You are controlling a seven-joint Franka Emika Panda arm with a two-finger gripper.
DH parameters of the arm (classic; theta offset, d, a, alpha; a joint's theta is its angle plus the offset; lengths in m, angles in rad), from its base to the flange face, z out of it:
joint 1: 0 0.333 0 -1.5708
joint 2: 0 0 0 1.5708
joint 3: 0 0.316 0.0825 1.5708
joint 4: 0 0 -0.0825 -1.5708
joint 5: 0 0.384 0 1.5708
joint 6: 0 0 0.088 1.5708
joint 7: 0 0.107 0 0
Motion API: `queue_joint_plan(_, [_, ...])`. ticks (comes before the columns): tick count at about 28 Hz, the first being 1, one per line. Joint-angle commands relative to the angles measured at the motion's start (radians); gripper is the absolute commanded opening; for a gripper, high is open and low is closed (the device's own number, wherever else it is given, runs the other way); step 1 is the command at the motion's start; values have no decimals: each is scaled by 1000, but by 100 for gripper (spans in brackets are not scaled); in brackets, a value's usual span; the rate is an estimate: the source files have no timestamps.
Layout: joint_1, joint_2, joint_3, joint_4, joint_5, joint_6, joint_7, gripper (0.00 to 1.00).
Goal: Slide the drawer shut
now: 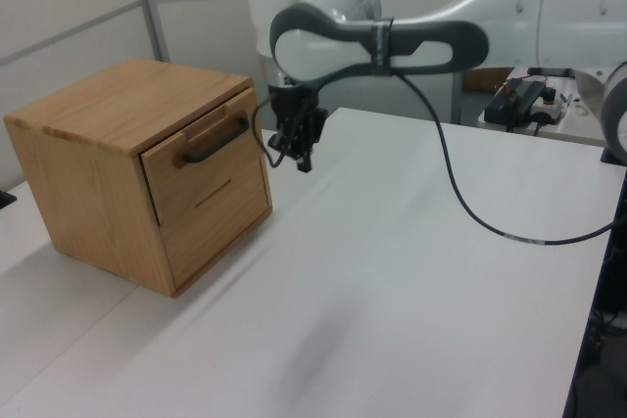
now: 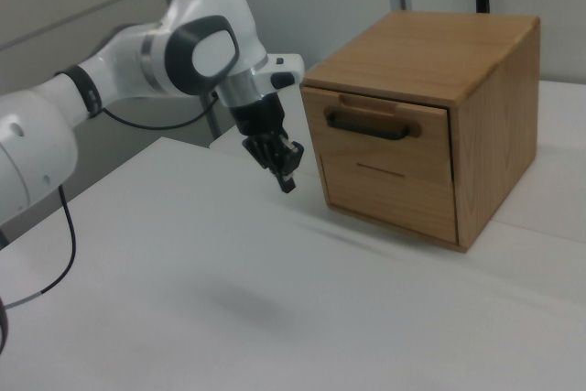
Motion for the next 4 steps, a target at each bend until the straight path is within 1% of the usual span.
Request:
queue_joint_plan(1, [2, -70, -16, -21, 61, -115, -29, 3])
queue_joint_plan(2, [0, -78, -16, -21, 74, -123, -30, 4])
queue_joint_plan(3, [0, -90, -17, -23, 89, -126, -30, 7])
queue_joint_plan(4, [0, -98, -17, -26, 89, -126, -30, 9])
